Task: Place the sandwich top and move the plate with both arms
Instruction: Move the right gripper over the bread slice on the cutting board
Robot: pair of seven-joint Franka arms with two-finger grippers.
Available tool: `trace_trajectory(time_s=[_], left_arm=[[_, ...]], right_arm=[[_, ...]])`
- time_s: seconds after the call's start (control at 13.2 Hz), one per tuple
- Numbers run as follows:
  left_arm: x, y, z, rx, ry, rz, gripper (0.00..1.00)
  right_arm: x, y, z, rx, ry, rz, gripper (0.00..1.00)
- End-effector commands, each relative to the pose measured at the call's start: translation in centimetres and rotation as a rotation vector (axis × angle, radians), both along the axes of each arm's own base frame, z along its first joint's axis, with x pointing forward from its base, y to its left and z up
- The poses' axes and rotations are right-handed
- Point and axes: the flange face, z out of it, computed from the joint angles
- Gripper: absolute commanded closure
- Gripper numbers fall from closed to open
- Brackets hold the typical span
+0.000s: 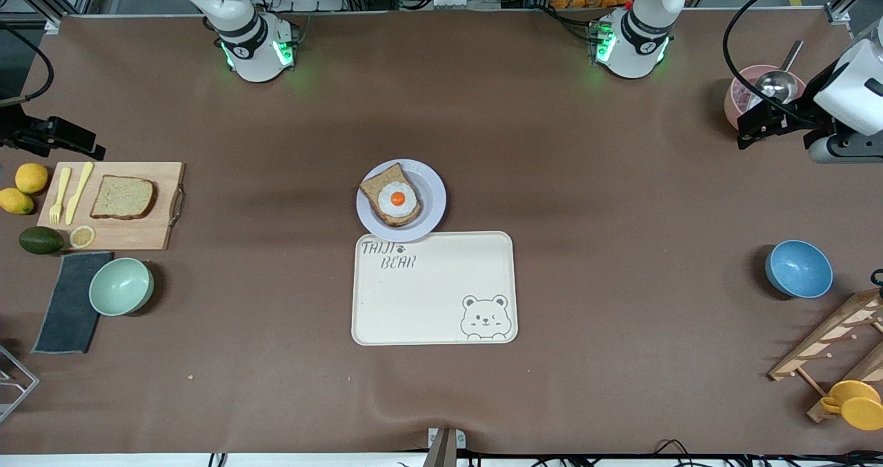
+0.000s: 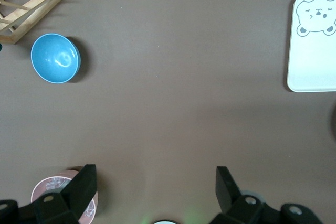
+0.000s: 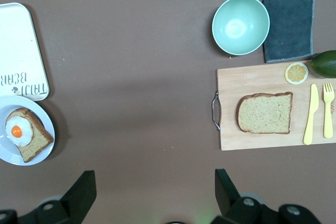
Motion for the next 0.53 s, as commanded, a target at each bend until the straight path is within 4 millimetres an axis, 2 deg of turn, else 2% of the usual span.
trace_trajectory(time_s=[0.0, 0.23, 0.46], left_arm=[[-0.1, 0.0, 0.0, -0.016, 0.006, -0.011, 0.00], [0.0, -0.3, 0.0, -0.013, 0.006, -0.012, 0.00], [0.6, -0.3, -1.3, -0.004, 0.029, -0.018, 0.00]], right_arm=[[0.0, -0.1, 0.1, -0.009, -0.006, 0.010, 0.00], [-0.1, -0.3, 0.0, -0.007, -0.002, 0.007, 0.00], [0.1, -1.2, -0.9, -0.005, 0.016, -0.009, 0.00]])
